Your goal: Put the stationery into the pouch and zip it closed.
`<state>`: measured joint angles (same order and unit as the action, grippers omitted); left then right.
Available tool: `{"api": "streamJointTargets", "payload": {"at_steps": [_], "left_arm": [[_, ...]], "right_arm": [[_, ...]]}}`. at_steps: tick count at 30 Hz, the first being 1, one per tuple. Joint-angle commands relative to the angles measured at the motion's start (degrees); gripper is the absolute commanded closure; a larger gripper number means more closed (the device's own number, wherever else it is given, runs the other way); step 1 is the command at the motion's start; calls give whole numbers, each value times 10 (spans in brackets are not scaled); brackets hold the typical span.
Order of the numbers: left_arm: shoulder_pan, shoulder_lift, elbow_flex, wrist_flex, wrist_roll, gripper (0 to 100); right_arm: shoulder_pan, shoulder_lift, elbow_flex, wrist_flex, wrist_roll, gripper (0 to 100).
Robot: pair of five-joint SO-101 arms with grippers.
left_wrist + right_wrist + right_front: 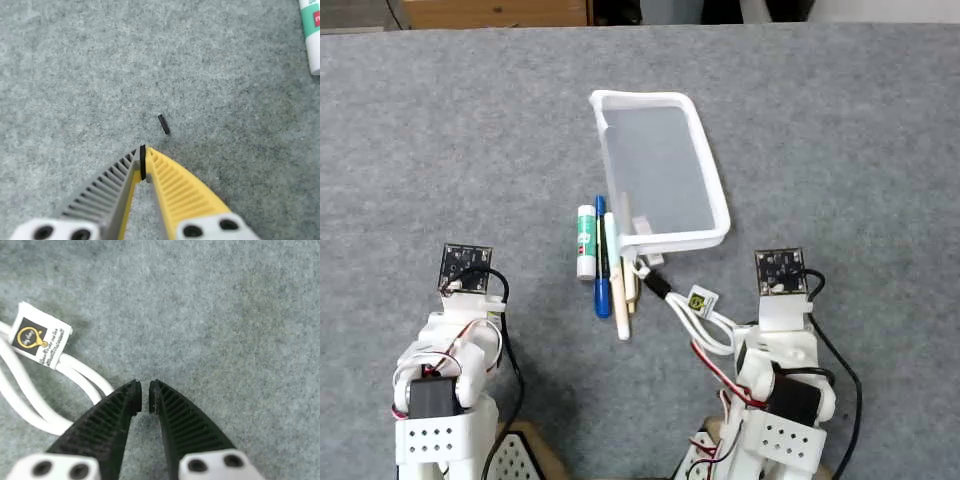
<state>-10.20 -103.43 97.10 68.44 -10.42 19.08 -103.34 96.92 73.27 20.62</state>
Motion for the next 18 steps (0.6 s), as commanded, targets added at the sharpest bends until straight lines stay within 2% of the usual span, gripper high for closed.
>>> {"api": "streamJointTargets", "payload": {"at_steps": [1, 18], "left_arm": [[4, -5, 2, 2, -2, 970], [4, -5, 2, 2, -2, 970]], "right_arm": [[5, -23, -3, 3, 4, 949], [1, -23, -3, 3, 3, 949]]}}
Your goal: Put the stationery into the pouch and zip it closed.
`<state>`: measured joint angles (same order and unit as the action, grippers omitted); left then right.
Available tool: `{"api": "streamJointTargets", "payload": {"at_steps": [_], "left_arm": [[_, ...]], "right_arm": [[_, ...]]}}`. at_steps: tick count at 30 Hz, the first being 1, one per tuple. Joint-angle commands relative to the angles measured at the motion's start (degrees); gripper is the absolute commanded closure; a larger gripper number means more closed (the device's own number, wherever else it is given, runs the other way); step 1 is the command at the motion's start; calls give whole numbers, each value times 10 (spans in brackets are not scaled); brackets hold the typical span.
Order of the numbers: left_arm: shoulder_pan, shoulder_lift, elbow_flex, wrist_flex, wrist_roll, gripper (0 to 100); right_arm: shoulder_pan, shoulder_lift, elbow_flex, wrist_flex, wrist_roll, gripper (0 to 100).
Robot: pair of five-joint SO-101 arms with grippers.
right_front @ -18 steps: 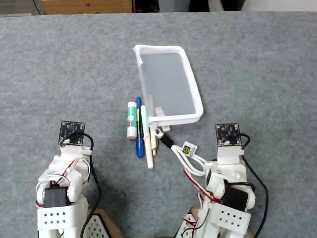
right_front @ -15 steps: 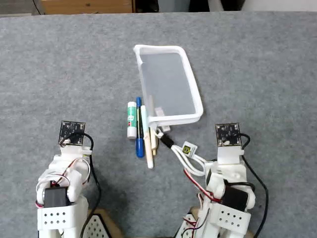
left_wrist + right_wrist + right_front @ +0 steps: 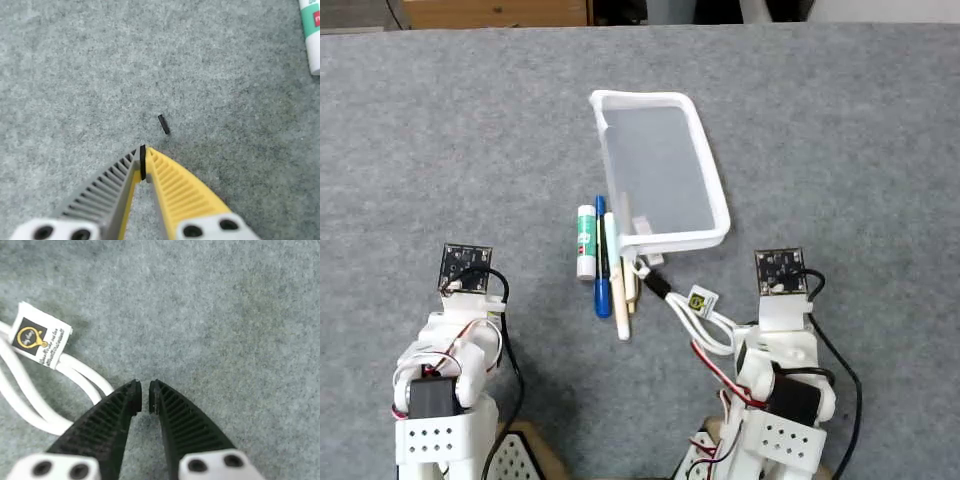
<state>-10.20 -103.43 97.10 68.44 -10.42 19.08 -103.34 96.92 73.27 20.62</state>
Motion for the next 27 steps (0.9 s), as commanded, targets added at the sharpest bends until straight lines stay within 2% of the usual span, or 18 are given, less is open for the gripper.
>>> {"api": "streamJointTargets", "payload": {"at_steps": [1, 12, 18, 23, 27], "left_arm": [[4, -5, 2, 2, -2, 970], [5, -6, 2, -2, -3, 969], [2, -7, -2, -3, -5, 967], [0, -4, -90, 35, -1, 967], [0, -4, -167, 69, -1, 967]], "right_arm": [[1, -23, -3, 3, 3, 949], [1, -24, -3, 0, -1, 946], [3, -24, -4, -72, 3, 946], [3, -19, -43, -84, 3, 946], [3, -19, -115, -47, 2, 946]]}}
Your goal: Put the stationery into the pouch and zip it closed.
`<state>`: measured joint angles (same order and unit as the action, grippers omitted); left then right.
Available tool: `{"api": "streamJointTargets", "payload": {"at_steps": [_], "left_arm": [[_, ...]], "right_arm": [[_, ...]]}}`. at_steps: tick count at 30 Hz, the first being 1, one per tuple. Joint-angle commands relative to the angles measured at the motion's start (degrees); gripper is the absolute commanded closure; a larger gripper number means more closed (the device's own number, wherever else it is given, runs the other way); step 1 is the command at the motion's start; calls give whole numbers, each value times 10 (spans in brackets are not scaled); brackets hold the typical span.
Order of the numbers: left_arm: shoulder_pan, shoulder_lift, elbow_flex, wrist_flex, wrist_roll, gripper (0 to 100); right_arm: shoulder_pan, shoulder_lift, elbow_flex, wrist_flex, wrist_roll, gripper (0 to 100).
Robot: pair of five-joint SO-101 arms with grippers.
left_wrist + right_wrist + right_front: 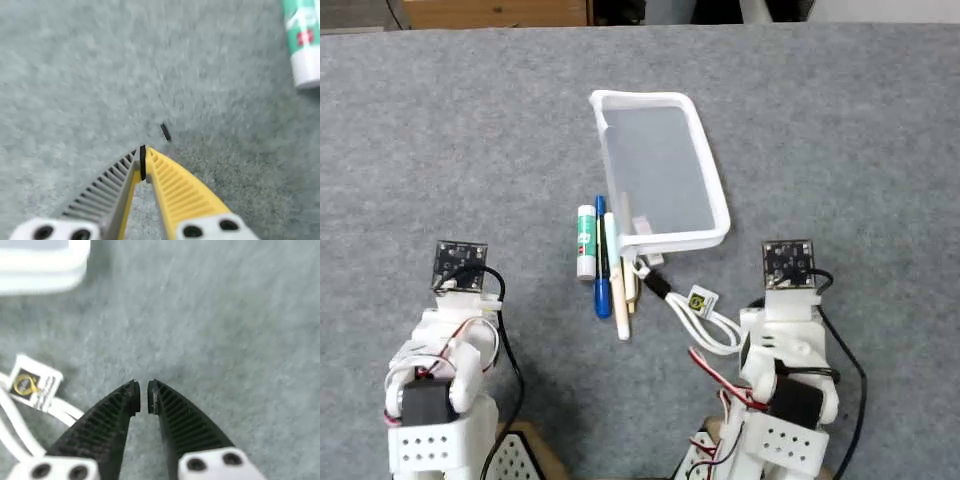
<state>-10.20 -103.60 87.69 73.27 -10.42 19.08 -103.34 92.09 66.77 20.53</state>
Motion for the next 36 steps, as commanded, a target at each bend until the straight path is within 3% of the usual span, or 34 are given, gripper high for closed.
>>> {"api": "streamJointTargets", "payload": {"at_steps": [1, 11, 14, 21, 25, 29, 32, 36], "left_arm": [[0, -2, -93, 31, -1, 967], [-3, 0, -282, 149, -4, 967], [-49, 21, -320, 171, -14, 966], [-203, 98, -474, 185, -87, 966], [-218, 107, -609, 215, -120, 966], [-218, 117, -655, 269, -80, 966], [-218, 153, -631, 275, -56, 966], [-207, 243, -588, 273, -46, 966]], "right_arm": [[3, -19, -87, 31, 3, 946], [7, -13, -321, 201, 4, 945], [16, 29, -388, 251, 41, 900], [269, 188, -614, 256, 96, 824], [327, 229, -726, 296, 95, 822], [323, 228, -761, 345, 97, 819], [314, 233, -735, 343, 102, 750], [210, 279, -677, 342, 103, 731]]}}
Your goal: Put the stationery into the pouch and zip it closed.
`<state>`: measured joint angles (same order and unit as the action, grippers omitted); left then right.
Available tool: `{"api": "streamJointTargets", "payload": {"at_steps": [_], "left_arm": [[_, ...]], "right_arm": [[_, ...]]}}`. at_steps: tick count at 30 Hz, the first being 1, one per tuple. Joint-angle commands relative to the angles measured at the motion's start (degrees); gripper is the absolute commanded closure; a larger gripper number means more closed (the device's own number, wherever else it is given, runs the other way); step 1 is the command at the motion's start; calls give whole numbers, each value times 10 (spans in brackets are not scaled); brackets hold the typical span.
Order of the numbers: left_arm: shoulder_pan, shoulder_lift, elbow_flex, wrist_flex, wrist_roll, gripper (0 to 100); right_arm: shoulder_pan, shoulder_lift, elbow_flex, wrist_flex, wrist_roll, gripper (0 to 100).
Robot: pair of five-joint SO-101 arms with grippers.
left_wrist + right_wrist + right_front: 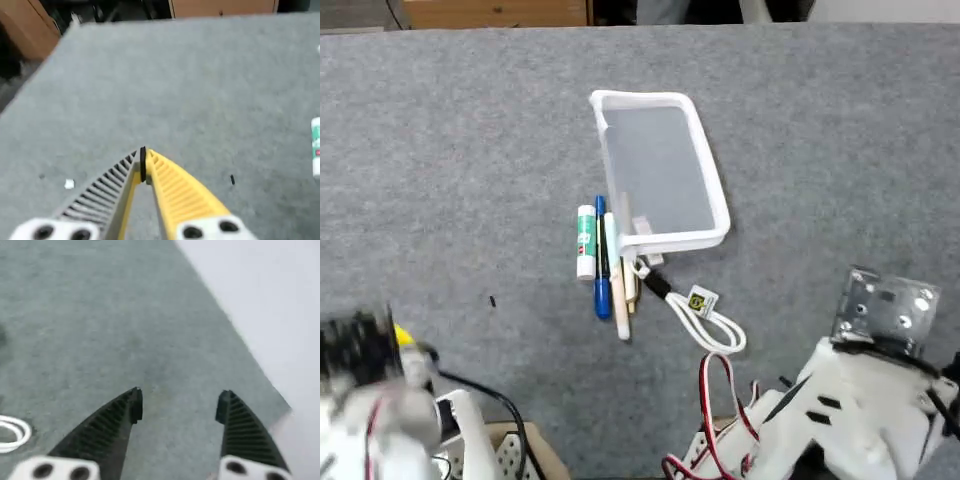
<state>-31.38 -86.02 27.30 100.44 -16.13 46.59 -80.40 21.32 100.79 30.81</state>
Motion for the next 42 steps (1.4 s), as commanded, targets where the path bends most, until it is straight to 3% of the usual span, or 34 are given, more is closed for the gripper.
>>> {"api": "streamJointTargets", "payload": {"at_steps": [1, 8, 13, 18, 29, 36, 42], "left_arm": [[15, 89, 20, 2, 11, 966], [65, 139, 33, -19, 13, 966], [115, 143, 65, -47, 55, 966], [144, 142, 108, -76, 62, 966], [144, 142, 175, -132, 60, 964], [144, 139, 181, -132, 60, 798], [144, 138, 181, -132, 60, 780]], "right_arm": [[-93, 70, 49, 1, -4, 743], [-302, 218, 95, -20, -71, 779], [-451, 293, 95, -43, -129, 781], [-566, 363, 101, -79, -166, 783], [-622, 514, 204, -245, -163, 783], [-709, 593, 204, -290, -156, 783], [-709, 679, 202, -354, -156, 783]]}}
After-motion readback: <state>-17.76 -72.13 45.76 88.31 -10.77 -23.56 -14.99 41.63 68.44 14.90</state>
